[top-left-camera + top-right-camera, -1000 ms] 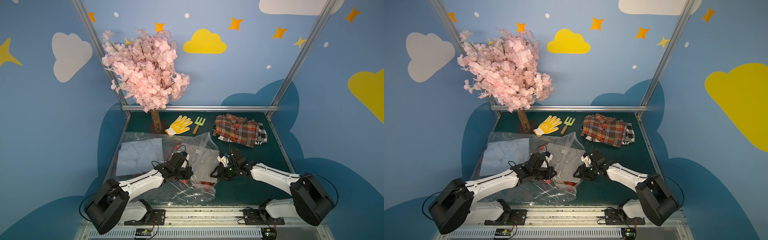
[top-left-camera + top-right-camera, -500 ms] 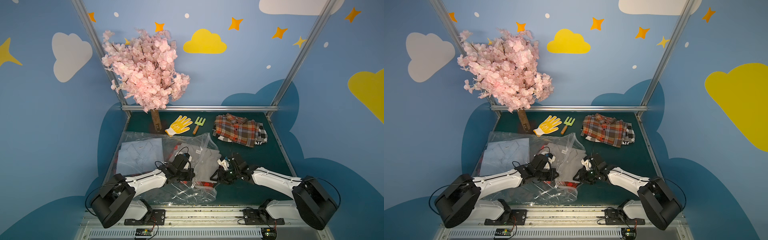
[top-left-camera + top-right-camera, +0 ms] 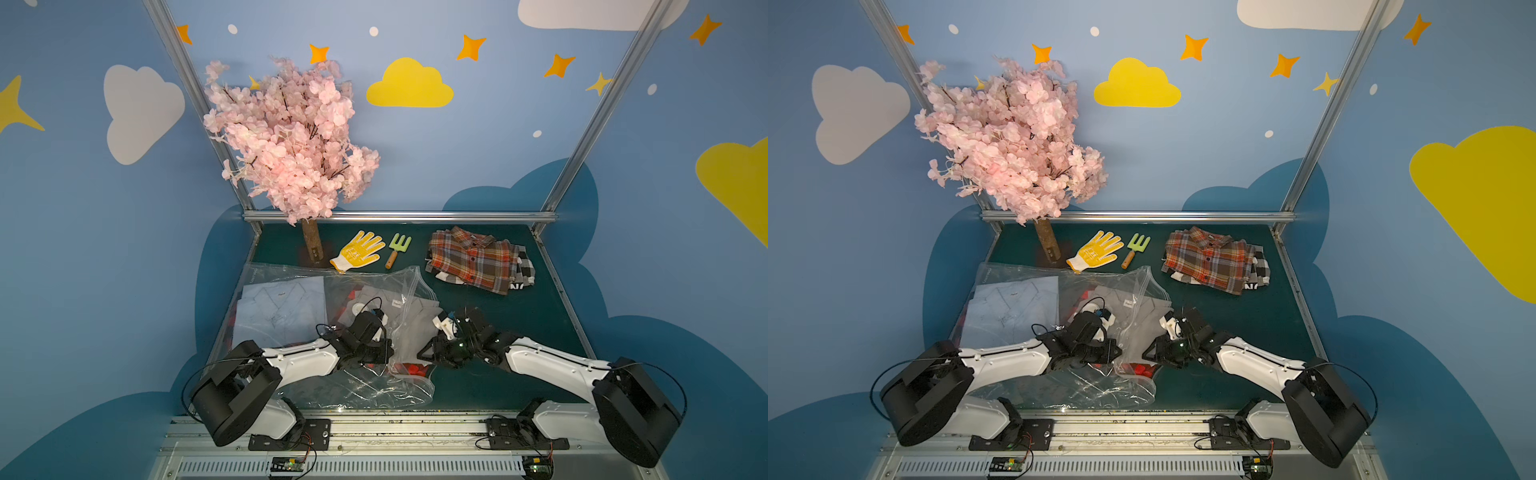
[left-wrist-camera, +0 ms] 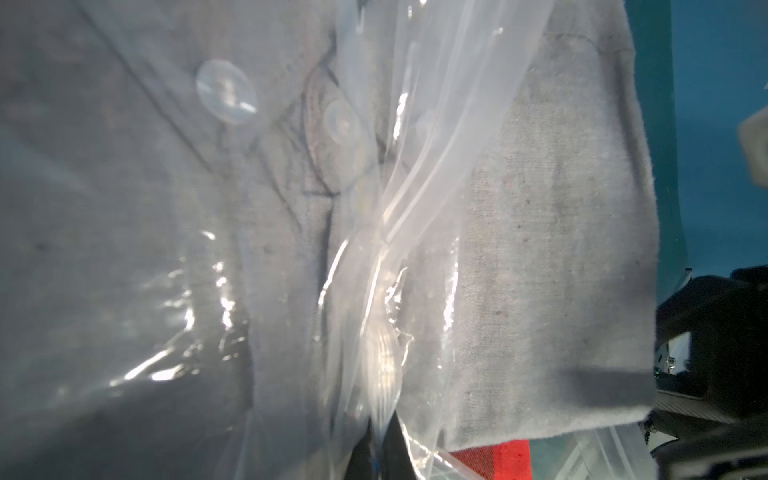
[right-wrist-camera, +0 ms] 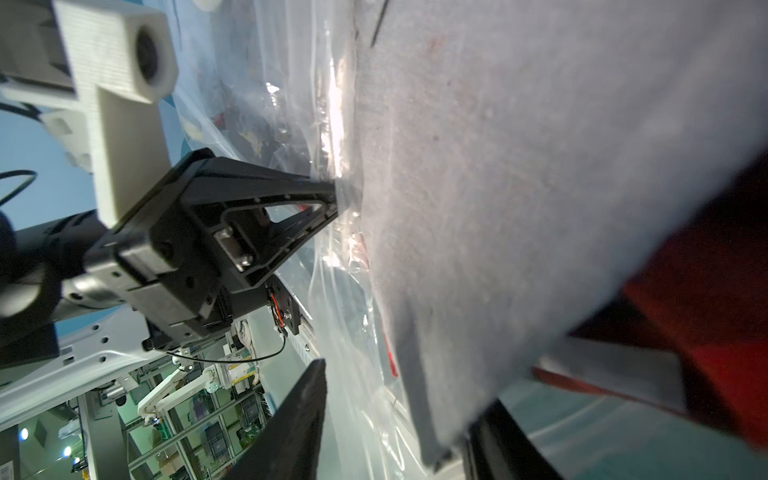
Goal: Take the shirt out of the vacuum bag
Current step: Take out the shirt from the vacuum bag.
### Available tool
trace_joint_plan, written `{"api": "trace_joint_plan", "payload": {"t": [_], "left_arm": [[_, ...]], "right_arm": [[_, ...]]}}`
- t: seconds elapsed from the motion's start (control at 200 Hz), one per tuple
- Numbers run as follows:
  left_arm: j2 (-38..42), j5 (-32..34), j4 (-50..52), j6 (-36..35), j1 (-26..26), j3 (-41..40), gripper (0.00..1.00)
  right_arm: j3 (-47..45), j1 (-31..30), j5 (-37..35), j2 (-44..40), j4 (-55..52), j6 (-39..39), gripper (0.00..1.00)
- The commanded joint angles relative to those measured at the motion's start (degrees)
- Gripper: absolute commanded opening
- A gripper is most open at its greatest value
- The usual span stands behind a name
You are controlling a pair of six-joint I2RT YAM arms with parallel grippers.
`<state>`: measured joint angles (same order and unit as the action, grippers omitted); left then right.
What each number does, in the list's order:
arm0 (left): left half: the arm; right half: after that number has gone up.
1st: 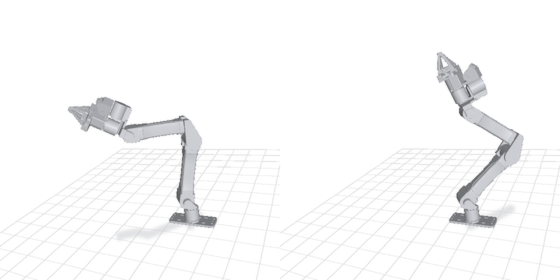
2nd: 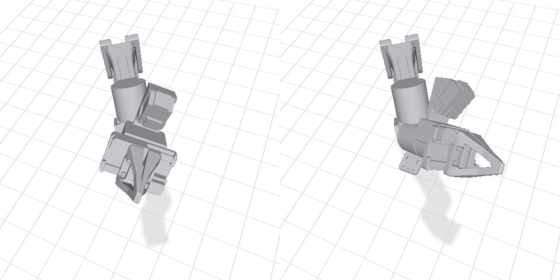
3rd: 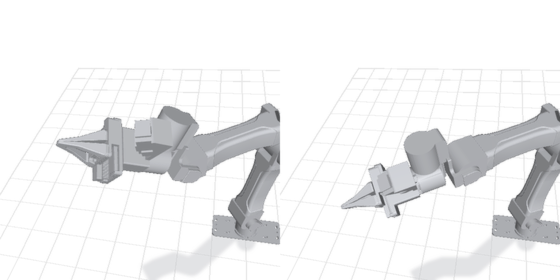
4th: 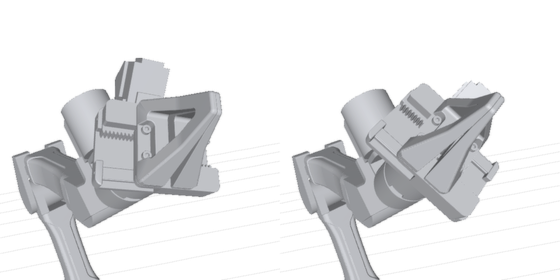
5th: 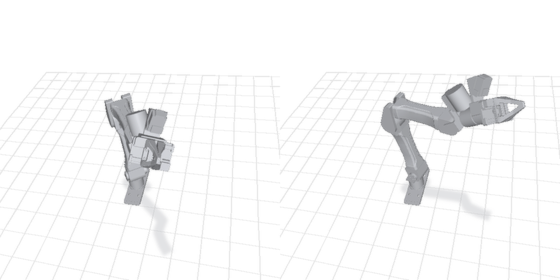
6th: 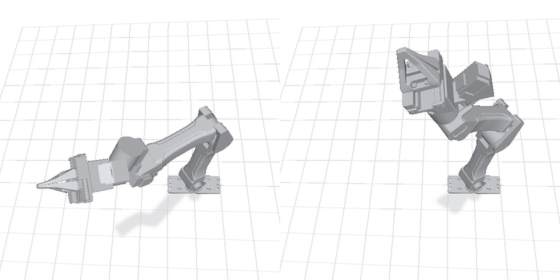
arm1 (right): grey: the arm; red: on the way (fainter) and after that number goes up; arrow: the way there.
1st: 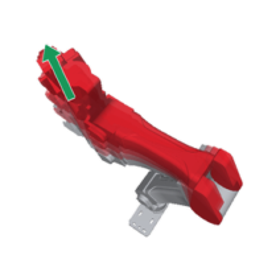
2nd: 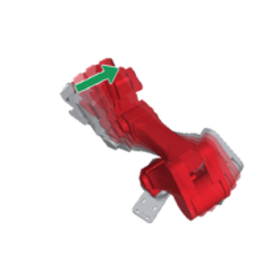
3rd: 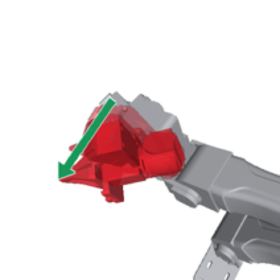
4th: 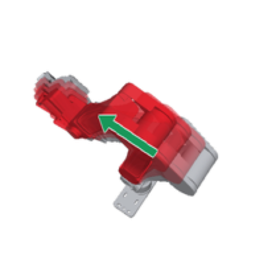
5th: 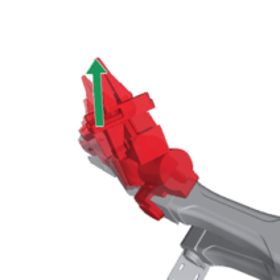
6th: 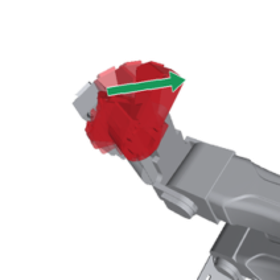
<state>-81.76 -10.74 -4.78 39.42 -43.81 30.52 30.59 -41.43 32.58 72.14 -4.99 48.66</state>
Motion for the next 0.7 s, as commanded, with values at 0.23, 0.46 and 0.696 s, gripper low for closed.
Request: {"api": "trace_joint_plan", "payload": {"t": [0.23, 0.46, 0.696], "left_arm": [[-3.1, -1.1, 1.5, 0.0, -0.8, -0.9, 0.02], [-3.8, -1.4, 1.4, 0.0, -1.0, -0.4, 0.03], [-4.0, -1.1, 1.4, -0.1, -1.2, -0.8, 0.03]], "right_arm": [[0.4, -0.8, -1.3, -3.8, -3.8, 0.4, 0.52], [1.1, -0.8, -0.7, 0.6, 0.6, 0.9, 0.51], [3.8, -0.7, -1.3, -2.1, -3.1, 0.4, 0.51]]}}
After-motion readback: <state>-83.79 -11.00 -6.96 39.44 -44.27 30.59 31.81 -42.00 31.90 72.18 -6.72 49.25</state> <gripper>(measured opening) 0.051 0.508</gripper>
